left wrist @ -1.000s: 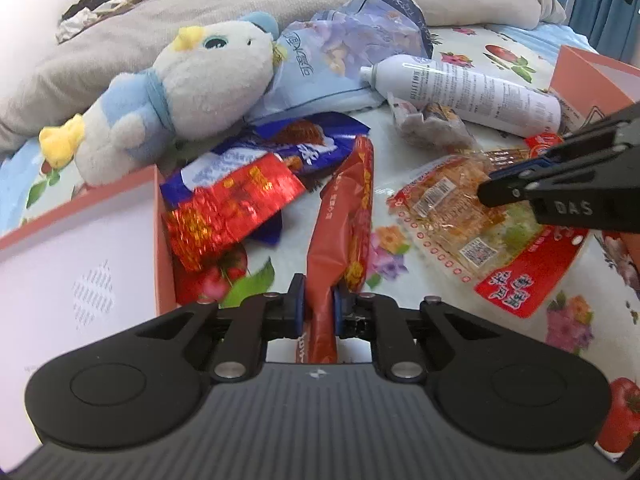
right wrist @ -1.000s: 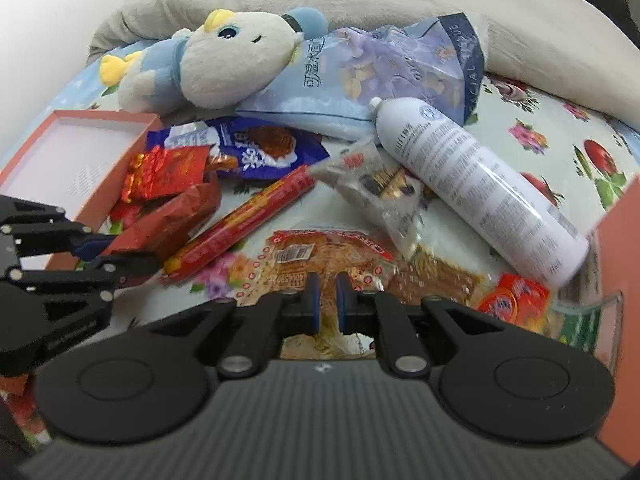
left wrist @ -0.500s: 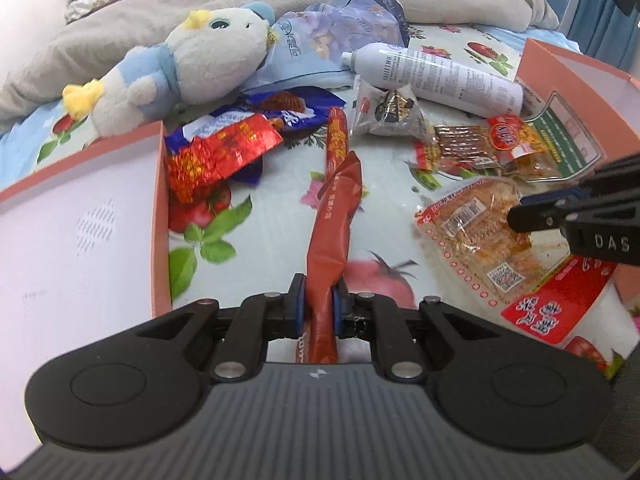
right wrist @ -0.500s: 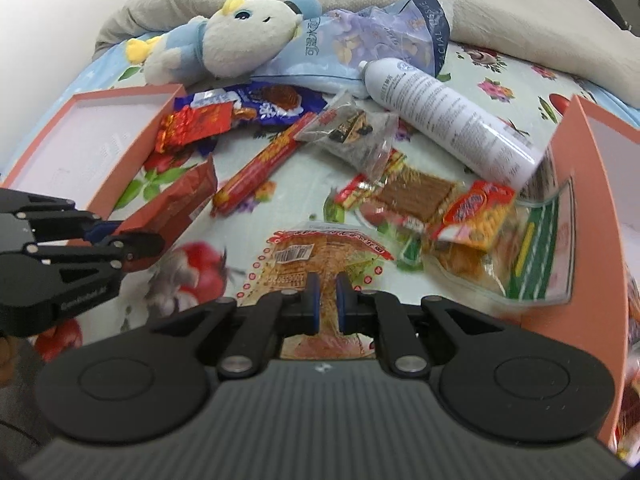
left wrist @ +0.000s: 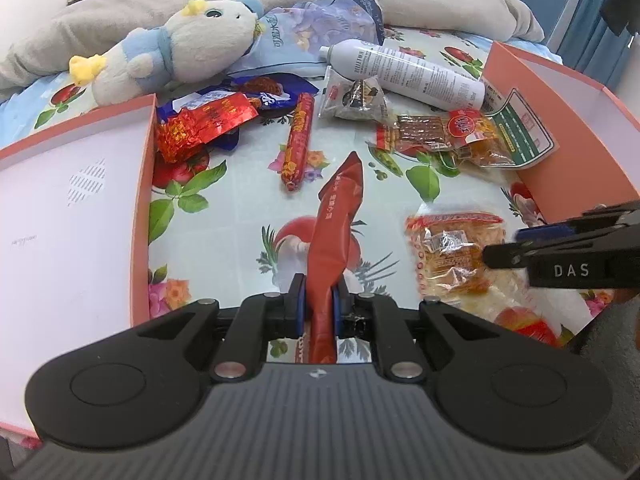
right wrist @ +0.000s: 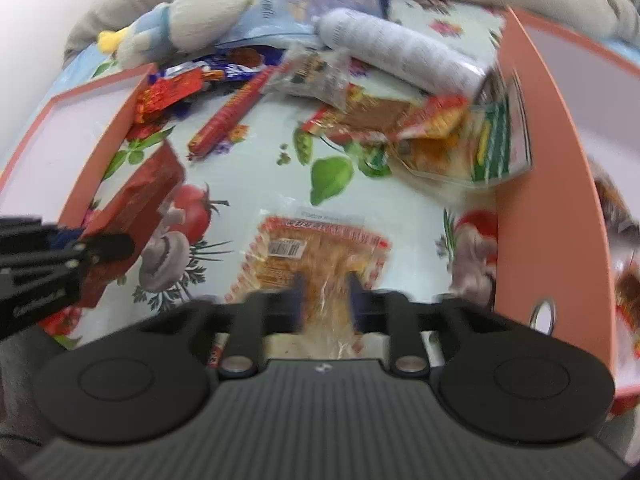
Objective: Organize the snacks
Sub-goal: 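Lift the red wrapper with left tool while right tool lifts the clear bag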
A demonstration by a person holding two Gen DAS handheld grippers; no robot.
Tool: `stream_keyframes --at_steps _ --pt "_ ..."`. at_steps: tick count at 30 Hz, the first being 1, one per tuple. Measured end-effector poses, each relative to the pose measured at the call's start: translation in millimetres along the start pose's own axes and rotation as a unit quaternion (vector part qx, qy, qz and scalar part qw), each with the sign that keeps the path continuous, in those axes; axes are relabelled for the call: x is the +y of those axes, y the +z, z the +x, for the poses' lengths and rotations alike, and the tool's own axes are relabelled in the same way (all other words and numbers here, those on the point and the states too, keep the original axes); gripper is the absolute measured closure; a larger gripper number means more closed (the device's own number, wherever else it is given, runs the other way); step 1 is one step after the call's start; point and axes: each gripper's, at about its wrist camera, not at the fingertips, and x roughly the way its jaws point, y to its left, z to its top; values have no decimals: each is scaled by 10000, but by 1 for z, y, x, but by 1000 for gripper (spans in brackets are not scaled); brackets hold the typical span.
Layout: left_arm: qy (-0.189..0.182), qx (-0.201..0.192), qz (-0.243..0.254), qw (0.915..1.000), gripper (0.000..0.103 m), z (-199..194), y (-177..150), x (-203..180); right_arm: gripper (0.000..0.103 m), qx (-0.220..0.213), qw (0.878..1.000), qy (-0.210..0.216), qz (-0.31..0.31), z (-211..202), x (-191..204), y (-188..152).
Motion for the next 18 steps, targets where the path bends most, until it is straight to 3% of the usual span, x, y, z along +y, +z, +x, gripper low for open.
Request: stream_keyframes --at_steps 1,6,11,15,18 --pt "-13 -8 -50 10000 88 -1 -1 2 29 -53 9999 64 93 -1 -2 -1" --pt "6 -67 -191 9998 88 -7 -2 10 17 -118 9996 3 273 6 6 -1" --pt "49 -105 -277 9995 88 -12 -4 15 17 -68 9991 -241 353 23 18 -1" --pt "63 -117 -339 9993 88 -16 -7 19 17 -282 9978 -593 -70 34 32 -5" --pt "58 -115 -394 9991 88 -18 -9 21 16 -335 9976 -556 -239 40 35 -10"
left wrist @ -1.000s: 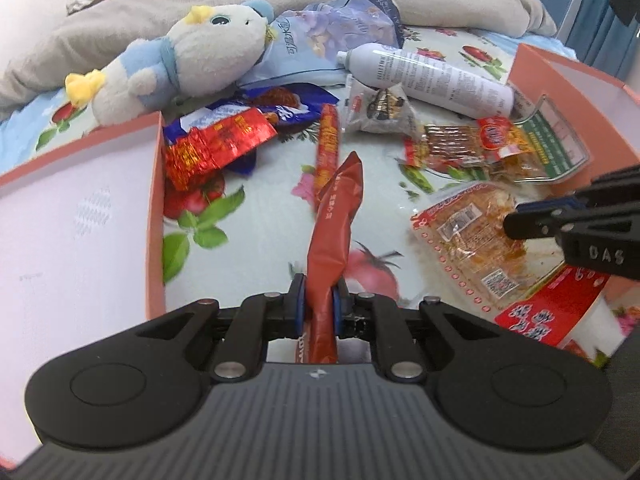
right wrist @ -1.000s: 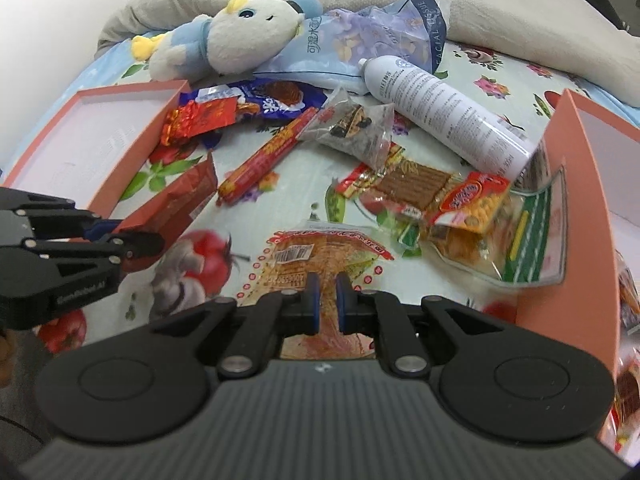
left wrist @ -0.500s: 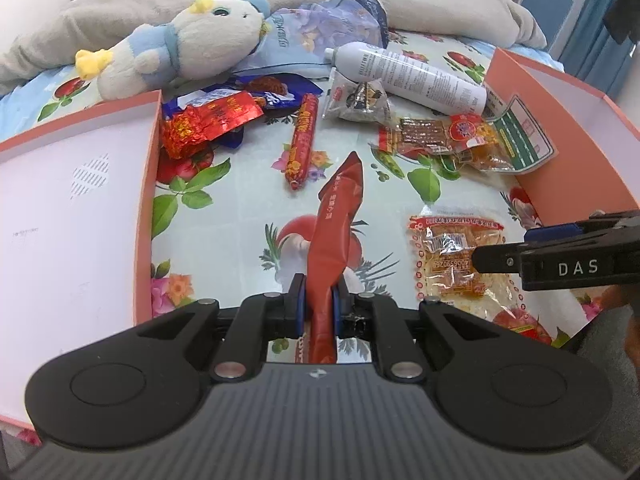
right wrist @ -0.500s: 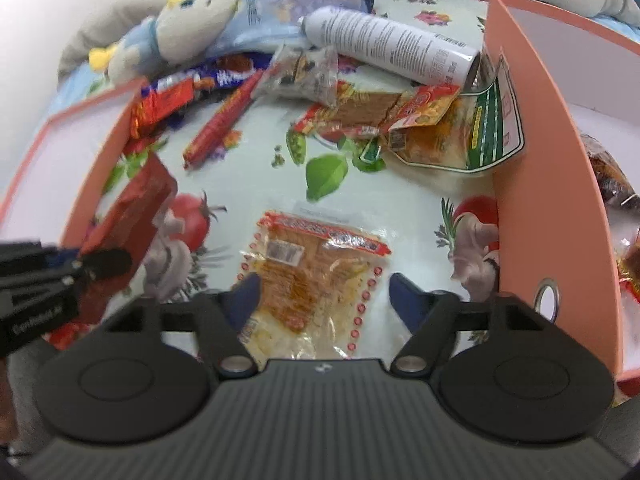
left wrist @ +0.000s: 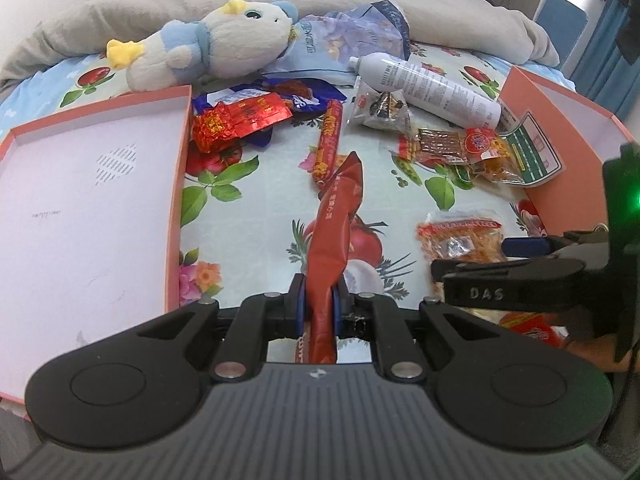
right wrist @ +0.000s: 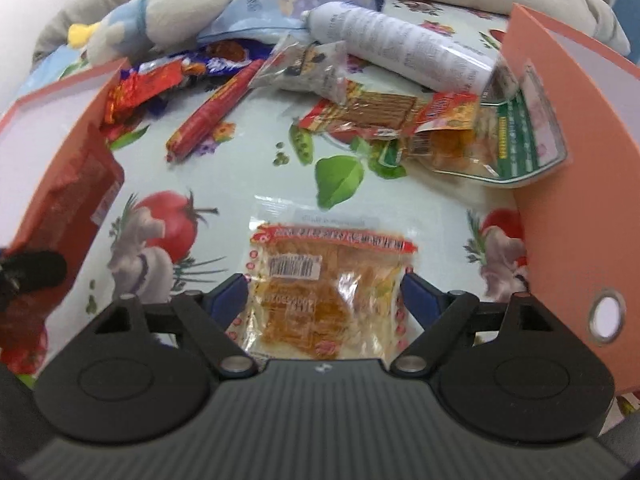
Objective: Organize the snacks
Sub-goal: 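Lift the red wrapper with left tool while right tool lifts the clear bag, then carry the red wrapper and clear bag over the pink box with both tools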
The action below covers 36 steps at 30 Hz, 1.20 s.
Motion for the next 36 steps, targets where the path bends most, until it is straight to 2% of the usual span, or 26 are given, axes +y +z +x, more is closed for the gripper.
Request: stream_keyframes --at_steps 4,6,8,9,10,14,21,31,36 --pt "4 8 -58 10000 88 -1 -1 1 16 -51 9997 29 -246 2 4 -4" --pt "-5 9 -100 9999 88 0 -1 2 22 -16 9995 150 -268 2 2 -2" --pt "-10 8 -120 9999 88 0 0 2 37 8 9991 268 -330 1 4 1" --pt "-8 7 -126 9999 88 1 1 2 56 1 9989 267 -398 0 7 2" --pt "-14 6 -136 9999 88 1 1 2 62 -8 9986 254 -459 -1 10 3" --pt "-30 -19 -204 9998 88 0 4 2 66 -43 9986 269 -444 -4 13 4" --pt "-18 -112 -215 9997 88 -6 13 -1 80 -111 9988 391 -279 -23 4 10" --pt "-139 -240 -292 9992 88 -18 34 -9 81 -425 9979 496 15 -66 -10 37" --pt "-267 -320 -482 9980 88 -27 51 -12 80 -597 9968 537 66 -90 -15 51"
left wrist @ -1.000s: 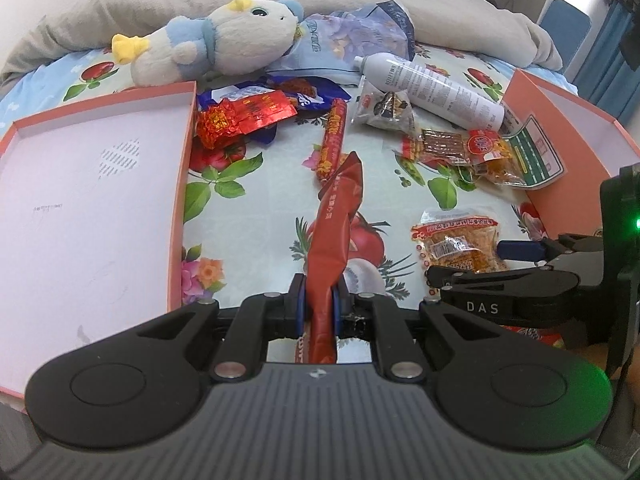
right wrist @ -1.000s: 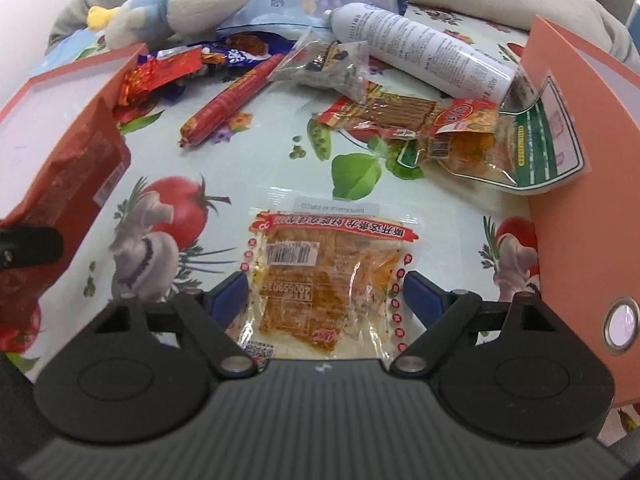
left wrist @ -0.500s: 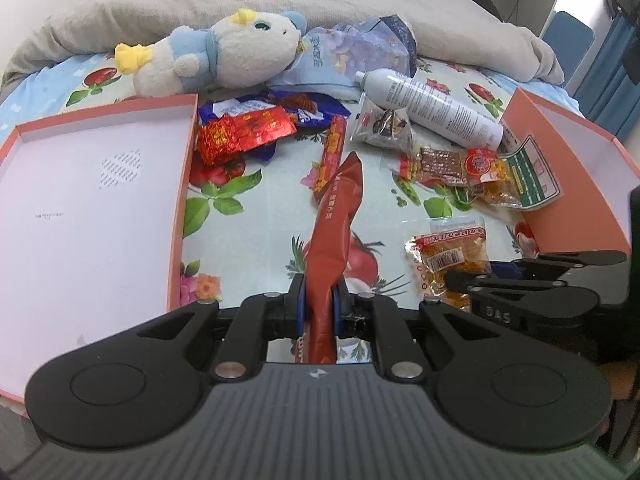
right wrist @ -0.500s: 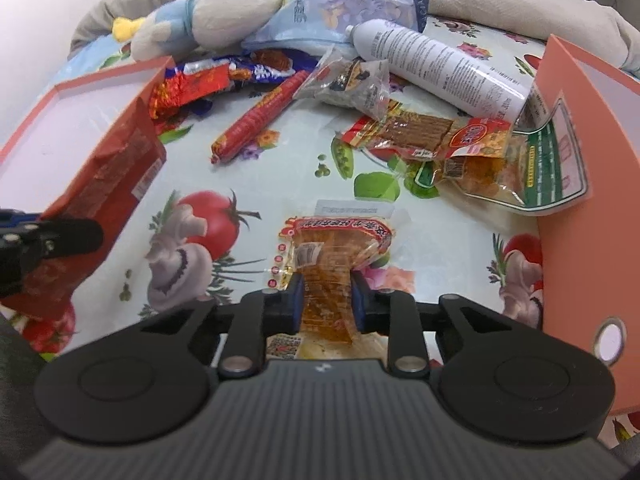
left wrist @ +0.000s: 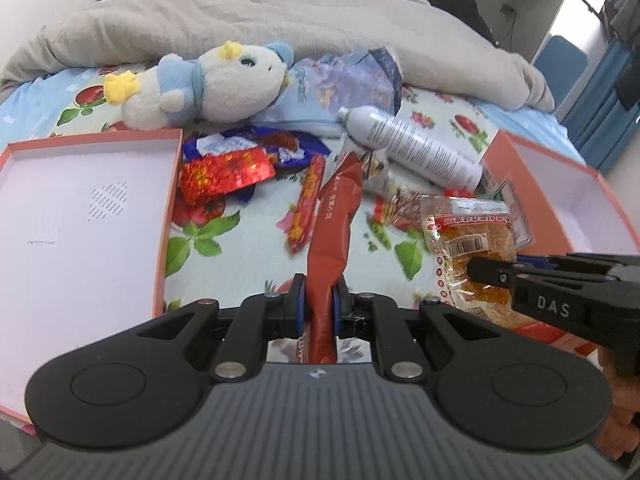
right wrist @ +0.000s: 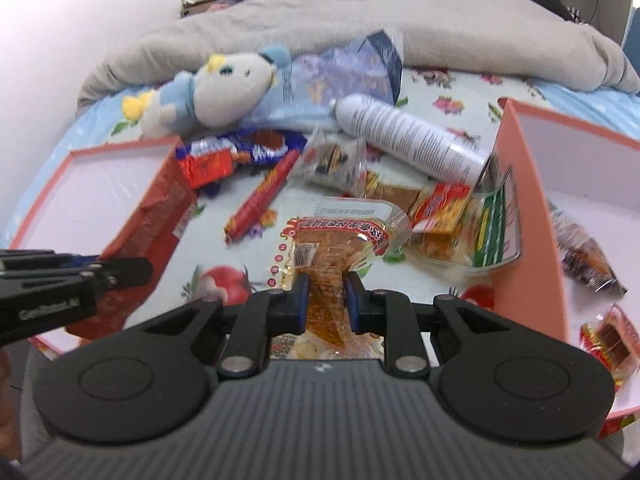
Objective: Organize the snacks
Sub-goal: 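Carry the red wrapper and clear bag over the pink box with both tools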
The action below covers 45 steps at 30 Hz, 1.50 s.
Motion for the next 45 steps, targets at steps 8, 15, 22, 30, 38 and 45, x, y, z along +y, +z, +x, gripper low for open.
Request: stream_keyframes --at_steps 8,15,22,30,38,45 --pt "-225 -245 102 9994 88 -23 32 -20 80 -411 9991 15 94 -39 -4 27" --pt "-381 -630 295 9969 88 -47 57 -46 80 -715 9973 -22 148 -67 -16 45" --pt "-521 -859 456 9939 88 -63 79 -72 81 -1041 9943 -123 212 -92 -31 58" --pt "-738 -1073 537 9900 88 -79 100 -101 81 -1359 9900 -253 281 -115 -54 71" --pt "-998 -1279 775 9837 88 -82 121 -146 81 -1652 9844 -434 425 -133 -87 80" --pt "-1279 -1195 983 9796 88 -63 135 -189 81 -1707 9805 -748 618 -137 -122 81"
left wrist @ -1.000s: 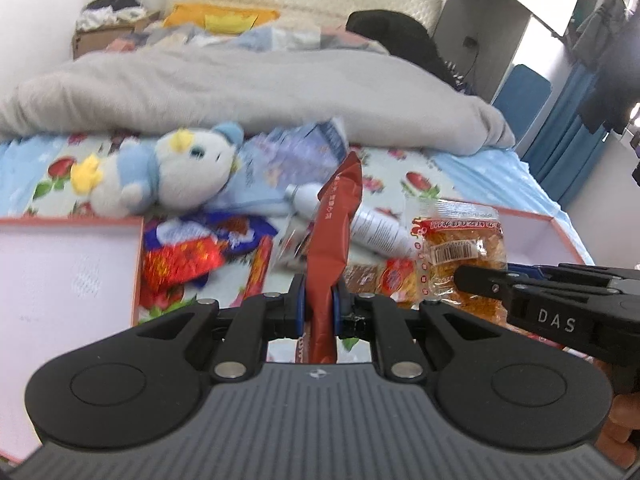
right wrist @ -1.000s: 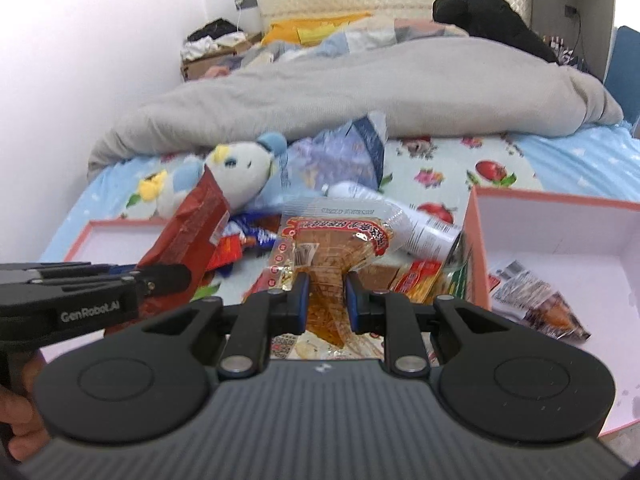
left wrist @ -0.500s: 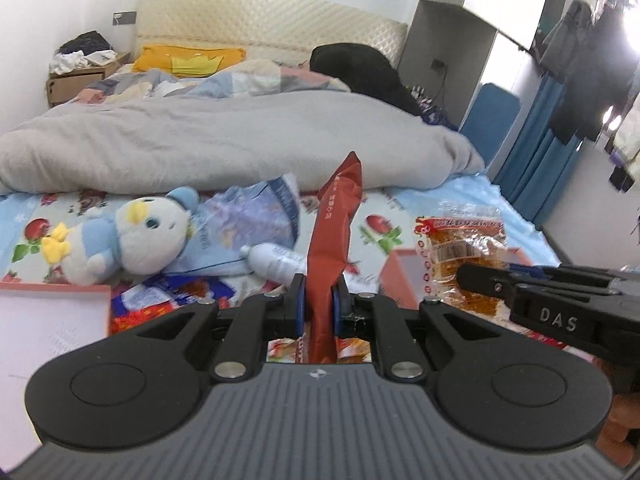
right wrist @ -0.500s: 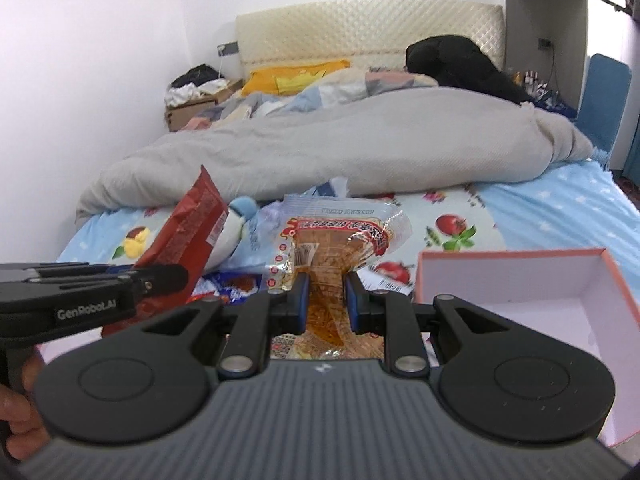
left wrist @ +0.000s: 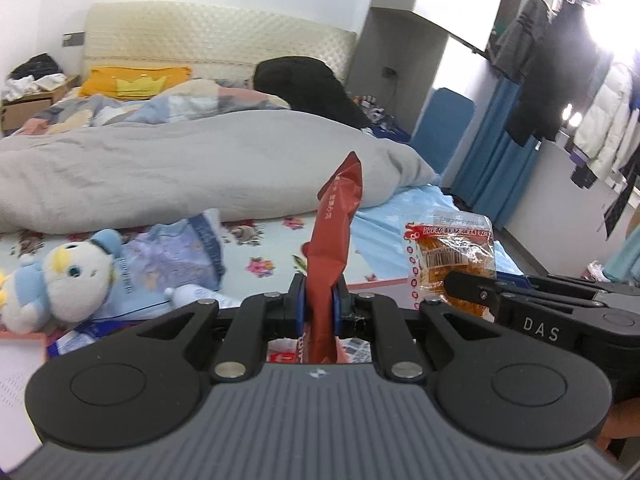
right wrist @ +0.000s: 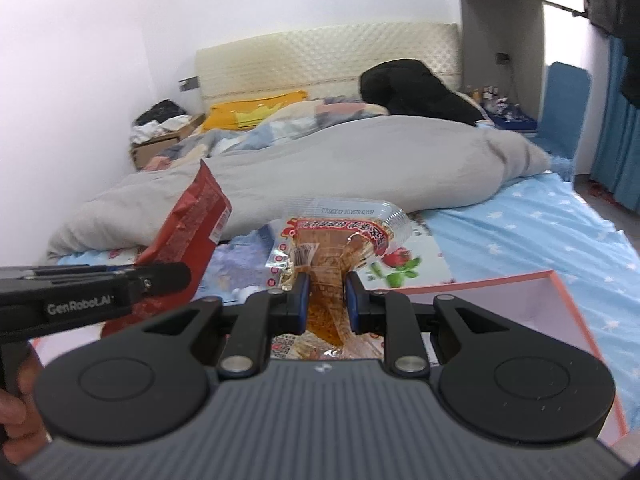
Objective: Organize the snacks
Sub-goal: 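Carry the red wrapper and clear bag over the pink box with both tools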
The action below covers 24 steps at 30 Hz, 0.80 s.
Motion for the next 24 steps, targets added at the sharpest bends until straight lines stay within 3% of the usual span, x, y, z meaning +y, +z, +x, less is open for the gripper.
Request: stream_keyframes --at_steps 11,24 --pt "-482 550 231 9971 88 84 -2 -45 81 345 9970 -527 449 27 -65 -15" --pt "-835 1682 320 9817 88 193 -56 -77 80 1177 9828 -984 1024 66 -128 -69"
